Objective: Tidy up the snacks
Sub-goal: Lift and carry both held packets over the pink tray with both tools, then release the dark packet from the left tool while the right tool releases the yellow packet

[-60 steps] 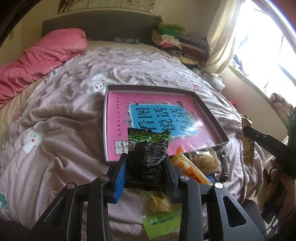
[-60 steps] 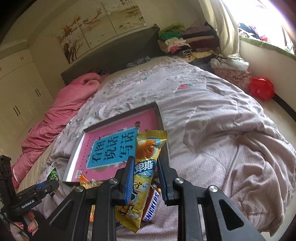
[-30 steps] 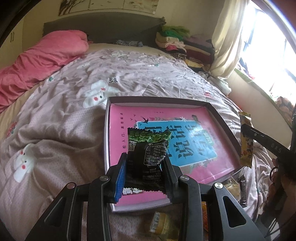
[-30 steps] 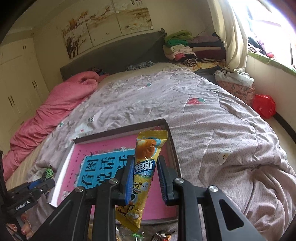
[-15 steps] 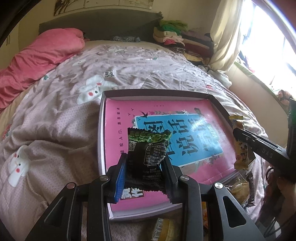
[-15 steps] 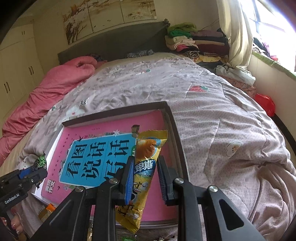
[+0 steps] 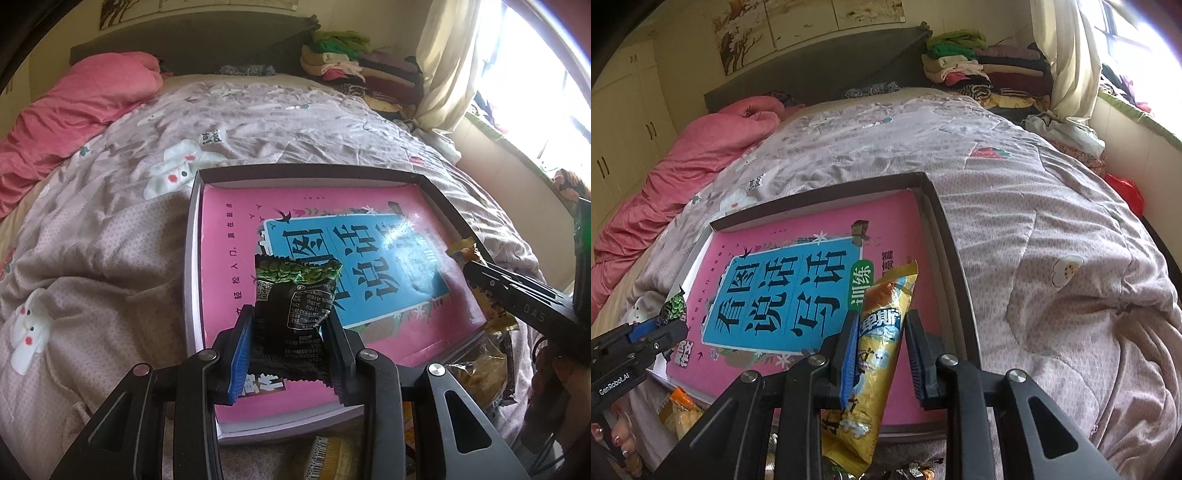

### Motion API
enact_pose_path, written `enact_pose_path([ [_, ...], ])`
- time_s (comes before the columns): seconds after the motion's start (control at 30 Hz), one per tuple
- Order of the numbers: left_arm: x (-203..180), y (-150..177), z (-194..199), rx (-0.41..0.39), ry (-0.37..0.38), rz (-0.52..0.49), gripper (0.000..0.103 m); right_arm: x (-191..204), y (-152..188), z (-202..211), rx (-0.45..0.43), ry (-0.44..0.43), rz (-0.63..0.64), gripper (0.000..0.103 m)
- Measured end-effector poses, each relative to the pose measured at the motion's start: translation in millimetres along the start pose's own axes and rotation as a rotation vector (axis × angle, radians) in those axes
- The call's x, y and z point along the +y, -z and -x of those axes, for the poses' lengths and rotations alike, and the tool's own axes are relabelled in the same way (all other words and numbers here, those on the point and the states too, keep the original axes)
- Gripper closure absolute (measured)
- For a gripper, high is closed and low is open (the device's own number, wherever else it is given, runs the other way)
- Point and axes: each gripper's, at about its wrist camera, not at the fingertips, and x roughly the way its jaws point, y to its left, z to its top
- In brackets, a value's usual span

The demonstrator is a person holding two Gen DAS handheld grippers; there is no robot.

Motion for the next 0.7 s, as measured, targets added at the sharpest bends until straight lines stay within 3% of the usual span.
enact_pose_path([
  [0.47,-1,3,-9,0.037,0.025,-0.008,0.064,-3,7,12,-0.007,-0.027,-0.016,0.076],
  [0.6,0,3,-10,0.039,0.029,-0.005,0.062,-5,8,20,-0.02,-0.034,-0.025,0.076],
  [0.7,2,2,-10,0.03,0.022,-0.002,0.054,-7,8,27,-0.031,-0.038,-0.028,0.076],
])
